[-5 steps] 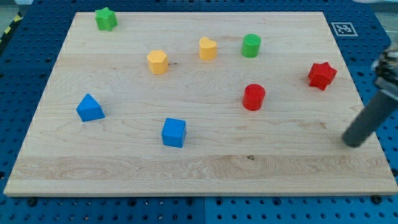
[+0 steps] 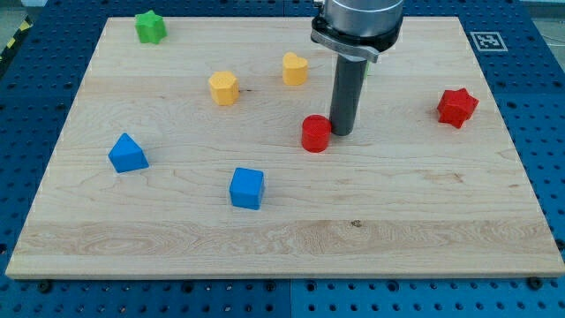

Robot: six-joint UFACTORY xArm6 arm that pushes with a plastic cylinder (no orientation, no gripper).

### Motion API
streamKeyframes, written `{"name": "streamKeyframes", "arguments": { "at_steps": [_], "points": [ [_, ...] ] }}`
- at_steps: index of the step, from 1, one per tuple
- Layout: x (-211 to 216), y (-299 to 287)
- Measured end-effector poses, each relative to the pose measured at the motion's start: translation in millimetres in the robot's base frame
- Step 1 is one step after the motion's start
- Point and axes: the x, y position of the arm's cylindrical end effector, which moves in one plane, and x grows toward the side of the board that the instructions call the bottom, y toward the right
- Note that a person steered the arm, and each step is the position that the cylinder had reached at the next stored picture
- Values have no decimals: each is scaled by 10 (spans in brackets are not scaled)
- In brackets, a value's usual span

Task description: Place the red circle between yellow blocks

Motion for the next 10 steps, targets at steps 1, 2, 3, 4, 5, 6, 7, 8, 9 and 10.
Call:
{"name": "streamKeyframes", "arguments": {
  "at_steps": [1, 2, 3, 4, 5, 6, 7, 8, 9, 10],
  "points": [
    [176, 136],
    [351, 64],
    [384, -183],
    [521, -324],
    [335, -647],
    [65, -830],
    [44, -710],
    [44, -301],
    [-60, -489],
    [-155, -547]
  ]
}}
